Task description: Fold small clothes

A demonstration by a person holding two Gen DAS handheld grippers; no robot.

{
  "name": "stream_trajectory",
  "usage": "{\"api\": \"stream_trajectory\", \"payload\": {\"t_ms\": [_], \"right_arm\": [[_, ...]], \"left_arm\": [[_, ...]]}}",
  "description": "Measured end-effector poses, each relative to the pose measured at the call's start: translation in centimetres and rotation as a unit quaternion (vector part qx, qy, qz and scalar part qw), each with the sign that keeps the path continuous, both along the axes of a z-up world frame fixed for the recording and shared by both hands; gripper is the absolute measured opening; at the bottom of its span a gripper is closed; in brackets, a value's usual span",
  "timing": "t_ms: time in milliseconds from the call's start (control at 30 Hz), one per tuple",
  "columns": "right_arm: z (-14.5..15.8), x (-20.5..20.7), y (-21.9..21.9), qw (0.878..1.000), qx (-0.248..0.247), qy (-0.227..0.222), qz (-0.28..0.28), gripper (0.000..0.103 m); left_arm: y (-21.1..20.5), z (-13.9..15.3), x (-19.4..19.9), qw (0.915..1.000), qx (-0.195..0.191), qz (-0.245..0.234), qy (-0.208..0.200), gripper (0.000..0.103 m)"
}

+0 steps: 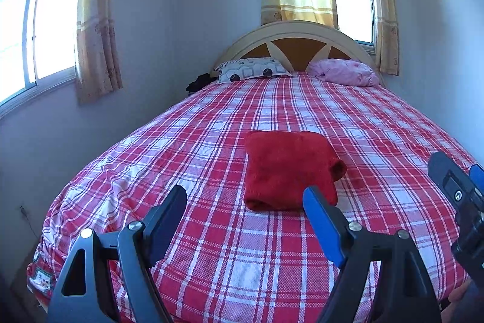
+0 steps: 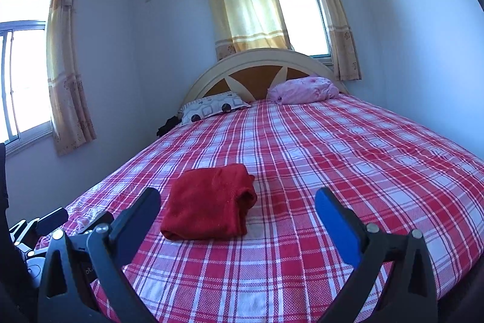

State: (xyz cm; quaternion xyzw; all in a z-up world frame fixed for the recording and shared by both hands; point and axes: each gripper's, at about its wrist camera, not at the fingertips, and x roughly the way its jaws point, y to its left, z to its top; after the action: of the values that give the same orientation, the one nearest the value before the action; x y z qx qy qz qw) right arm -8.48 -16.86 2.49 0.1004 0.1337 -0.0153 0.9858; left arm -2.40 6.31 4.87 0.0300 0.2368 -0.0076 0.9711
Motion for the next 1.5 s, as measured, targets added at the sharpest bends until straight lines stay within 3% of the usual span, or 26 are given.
{"api": "stream_trajectory", "payload": {"t_ms": [933,1267,1500], "right_arm": [[-1.0,0.5,-0.5,1.000,-0.013,0.020,0.001,0.103],[-1.1,0.4,-0.5,1.000,-0.019,0.021,-0.003,0.103],[-1.3,0.4,-0.7,1.000,-0.019,0.024,-0.002,0.103]], "left_arm": [[-0.4,-0.9,0.7,0.9998,0.012,0.001,0.014,0.080],[-1.0,-1.0,0.6,0.9989,0.044,0.015,0.003,0.080],[-1.1,-0.9,0.0,0.9994,0.031,-0.009,-0.013,0.080]]}}
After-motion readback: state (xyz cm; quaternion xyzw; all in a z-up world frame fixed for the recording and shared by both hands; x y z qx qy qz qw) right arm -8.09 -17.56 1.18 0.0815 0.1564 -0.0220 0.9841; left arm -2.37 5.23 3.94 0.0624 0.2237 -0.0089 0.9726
